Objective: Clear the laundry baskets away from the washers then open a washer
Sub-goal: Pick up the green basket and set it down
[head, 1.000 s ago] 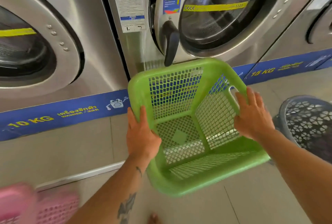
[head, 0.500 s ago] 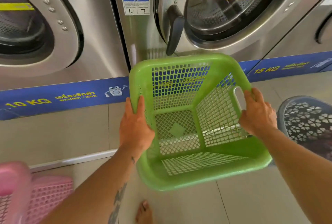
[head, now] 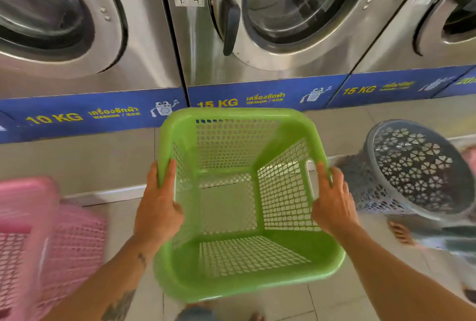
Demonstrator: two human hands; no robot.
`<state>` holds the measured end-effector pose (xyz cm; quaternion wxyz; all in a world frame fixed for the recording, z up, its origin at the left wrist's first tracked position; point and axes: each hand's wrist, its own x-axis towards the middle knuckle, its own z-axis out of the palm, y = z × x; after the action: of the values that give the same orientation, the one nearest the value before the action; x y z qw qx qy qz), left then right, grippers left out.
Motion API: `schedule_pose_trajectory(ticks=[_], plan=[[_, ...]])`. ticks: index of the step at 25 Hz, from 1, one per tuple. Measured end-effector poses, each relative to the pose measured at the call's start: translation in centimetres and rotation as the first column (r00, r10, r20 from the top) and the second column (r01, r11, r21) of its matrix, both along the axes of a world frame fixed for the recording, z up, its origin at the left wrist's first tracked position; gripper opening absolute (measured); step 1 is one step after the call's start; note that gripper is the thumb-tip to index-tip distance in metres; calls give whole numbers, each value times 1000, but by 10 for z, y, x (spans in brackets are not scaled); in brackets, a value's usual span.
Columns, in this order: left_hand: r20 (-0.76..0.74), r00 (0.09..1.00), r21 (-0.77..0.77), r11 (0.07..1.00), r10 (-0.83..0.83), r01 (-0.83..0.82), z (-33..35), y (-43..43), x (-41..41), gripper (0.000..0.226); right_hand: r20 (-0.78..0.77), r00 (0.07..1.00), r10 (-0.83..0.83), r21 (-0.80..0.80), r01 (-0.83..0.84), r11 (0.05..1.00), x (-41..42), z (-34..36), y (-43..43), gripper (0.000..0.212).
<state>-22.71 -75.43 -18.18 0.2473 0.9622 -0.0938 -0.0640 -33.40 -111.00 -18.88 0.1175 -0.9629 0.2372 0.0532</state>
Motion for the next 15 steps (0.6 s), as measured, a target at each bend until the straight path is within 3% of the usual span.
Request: schedule_pose_trajectory(ticks=[3, 12, 15], plan=[[-18, 999, 4, 999, 47, -47, -2, 34, -26, 95, 9, 1000, 17, 105, -18, 994, -20, -9, 29, 99], [-59, 998, 168, 986, 1, 9, -78, 108, -37, 90, -48, 999, -13, 28, 14, 1000, -28, -71, 104, 87], [-207, 978, 217, 975, -6, 52, -103, 124, -38, 99, -79, 997, -18, 46, 22, 999, -28, -90, 124, 87]])
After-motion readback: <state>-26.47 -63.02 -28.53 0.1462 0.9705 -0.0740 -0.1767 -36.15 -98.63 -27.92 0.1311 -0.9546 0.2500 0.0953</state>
